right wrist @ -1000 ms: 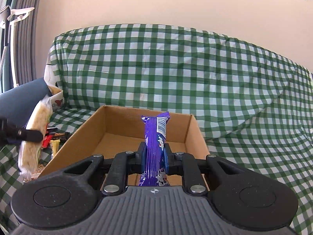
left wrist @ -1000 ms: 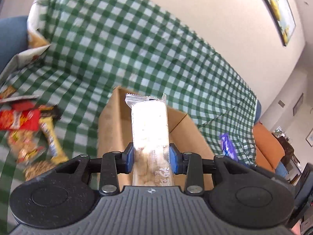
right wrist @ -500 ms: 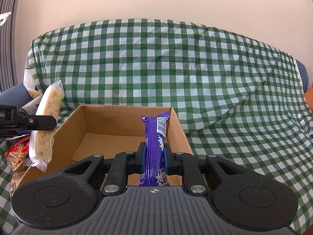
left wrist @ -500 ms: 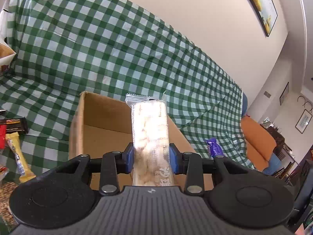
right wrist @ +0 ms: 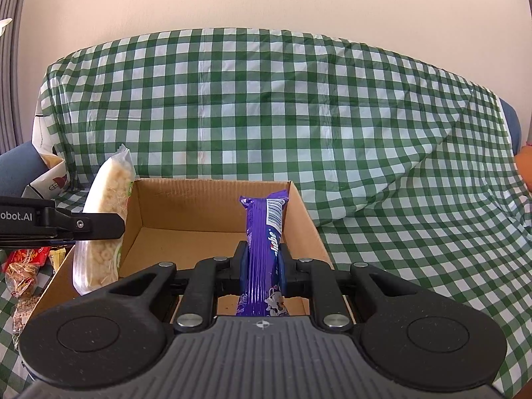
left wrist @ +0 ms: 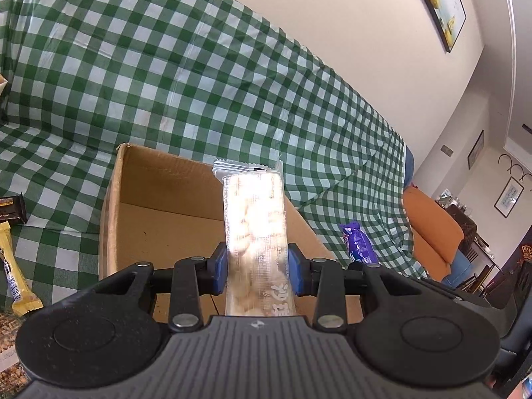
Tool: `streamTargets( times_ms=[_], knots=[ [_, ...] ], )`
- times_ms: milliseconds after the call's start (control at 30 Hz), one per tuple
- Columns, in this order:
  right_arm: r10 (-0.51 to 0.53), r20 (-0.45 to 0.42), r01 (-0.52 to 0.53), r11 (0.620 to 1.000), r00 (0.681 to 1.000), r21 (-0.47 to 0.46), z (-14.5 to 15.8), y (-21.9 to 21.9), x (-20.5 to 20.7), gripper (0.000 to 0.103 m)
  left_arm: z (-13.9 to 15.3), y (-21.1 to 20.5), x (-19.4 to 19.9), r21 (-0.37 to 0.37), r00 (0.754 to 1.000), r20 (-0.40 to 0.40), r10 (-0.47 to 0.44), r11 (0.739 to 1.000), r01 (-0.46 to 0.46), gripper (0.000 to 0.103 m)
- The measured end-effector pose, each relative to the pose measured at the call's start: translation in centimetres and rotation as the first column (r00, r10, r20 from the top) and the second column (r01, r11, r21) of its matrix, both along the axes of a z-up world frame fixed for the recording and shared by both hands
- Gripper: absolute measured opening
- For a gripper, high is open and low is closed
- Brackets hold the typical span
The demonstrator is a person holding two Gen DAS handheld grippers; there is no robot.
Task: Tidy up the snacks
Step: 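Carry the rice-cake bar and purple chocolate bar over the cardboard box with both tools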
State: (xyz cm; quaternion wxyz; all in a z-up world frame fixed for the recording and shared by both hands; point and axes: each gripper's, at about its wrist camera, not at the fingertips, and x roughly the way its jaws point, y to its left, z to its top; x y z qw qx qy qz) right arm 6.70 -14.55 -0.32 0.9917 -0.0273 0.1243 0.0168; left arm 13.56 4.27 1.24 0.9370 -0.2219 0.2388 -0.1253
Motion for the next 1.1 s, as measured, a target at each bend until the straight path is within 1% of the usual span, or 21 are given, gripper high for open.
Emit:
streamTargets(
  times_ms=[100, 967, 1067, 1100],
  knots=[
    [-0.005, 0.003, 0.005, 1.0, 1.0, -0.001, -0.01, 0.03, 0.01, 0.018, -0.04, -0.04, -0.01, 0.006, 1.0, 0.002, -0.004, 1.0, 0.004, 0.04],
    [0.0, 0.008, 0.0, 1.0, 1.0, -0.022, 0.06, 0.46, -0.2, 0.018, 0.43, -0.03, -0.2, -0.02, 1.0, 0.019, 0.015, 1.0, -0.015, 0.04],
    [-0.001, 0.005, 0.001, 1.0, 1.0, -0.025, 0.06, 0.45, -0.05, 0.019, 0.53, -0.04, -0.29, -0.027, 1.0, 0.026, 0.009, 1.0, -0.008, 0.04],
    [-0.005, 0.006, 0.005, 1.0, 1.0, -0.027, 0.06, 0.45, 0.01, 0.02, 0.6, -0.07, -0.34, -0.028, 1.0, 0.03, 0.005, 1.0, -0.005, 0.041]
  ],
)
